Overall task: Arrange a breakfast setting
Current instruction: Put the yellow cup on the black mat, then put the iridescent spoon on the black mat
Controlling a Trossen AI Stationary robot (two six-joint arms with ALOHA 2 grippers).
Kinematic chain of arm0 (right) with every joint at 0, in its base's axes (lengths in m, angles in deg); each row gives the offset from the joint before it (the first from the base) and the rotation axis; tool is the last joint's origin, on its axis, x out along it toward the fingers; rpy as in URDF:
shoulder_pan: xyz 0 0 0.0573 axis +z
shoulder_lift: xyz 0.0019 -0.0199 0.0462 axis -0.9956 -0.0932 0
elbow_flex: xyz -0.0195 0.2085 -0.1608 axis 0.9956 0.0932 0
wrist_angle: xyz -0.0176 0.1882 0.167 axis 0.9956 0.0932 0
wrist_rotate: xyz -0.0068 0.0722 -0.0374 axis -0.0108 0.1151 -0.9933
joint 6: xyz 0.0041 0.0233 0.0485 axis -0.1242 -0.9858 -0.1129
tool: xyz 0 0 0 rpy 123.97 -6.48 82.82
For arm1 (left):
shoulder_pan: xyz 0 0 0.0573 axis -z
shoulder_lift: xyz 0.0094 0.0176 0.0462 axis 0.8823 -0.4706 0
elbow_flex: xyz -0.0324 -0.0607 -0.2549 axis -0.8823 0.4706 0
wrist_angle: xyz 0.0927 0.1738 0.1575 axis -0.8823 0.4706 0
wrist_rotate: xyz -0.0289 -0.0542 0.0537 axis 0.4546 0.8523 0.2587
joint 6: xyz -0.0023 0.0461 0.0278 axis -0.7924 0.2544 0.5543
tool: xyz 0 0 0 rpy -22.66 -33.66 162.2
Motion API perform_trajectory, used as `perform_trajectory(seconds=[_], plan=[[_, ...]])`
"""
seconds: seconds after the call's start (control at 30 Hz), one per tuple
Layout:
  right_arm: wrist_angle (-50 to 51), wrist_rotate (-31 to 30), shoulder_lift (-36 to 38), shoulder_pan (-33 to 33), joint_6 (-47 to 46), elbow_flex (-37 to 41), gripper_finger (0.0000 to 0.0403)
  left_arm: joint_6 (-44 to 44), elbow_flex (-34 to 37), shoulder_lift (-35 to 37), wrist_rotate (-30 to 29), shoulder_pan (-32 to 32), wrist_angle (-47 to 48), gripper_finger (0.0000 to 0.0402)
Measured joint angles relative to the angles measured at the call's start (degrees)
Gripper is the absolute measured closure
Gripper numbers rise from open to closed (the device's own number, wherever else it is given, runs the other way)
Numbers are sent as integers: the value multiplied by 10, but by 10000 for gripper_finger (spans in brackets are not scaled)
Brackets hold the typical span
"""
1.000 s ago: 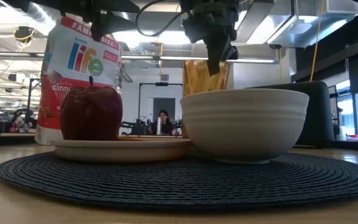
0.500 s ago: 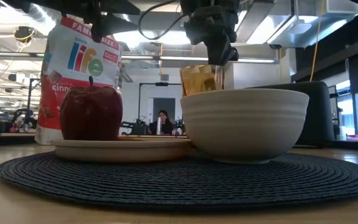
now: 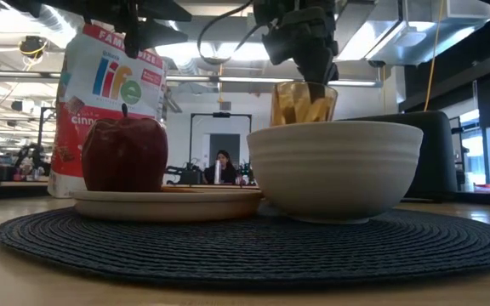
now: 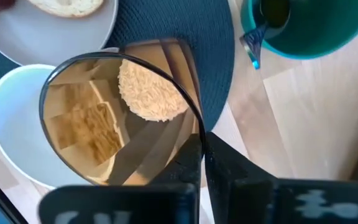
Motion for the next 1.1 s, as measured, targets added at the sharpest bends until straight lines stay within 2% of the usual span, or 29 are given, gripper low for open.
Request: perform_trajectory(seconds=[0.5, 0.77, 1.1], plan=[[17, 3, 0, 0, -1, -1, 391, -4, 0, 0, 0, 0, 0, 175], [18, 3, 0, 0, 5, -44, 394, -17, 0, 0, -1, 0, 0, 175], [-9, -2, 0, 0, 17, -54, 353, -20, 0, 0, -2, 0, 0, 175]])
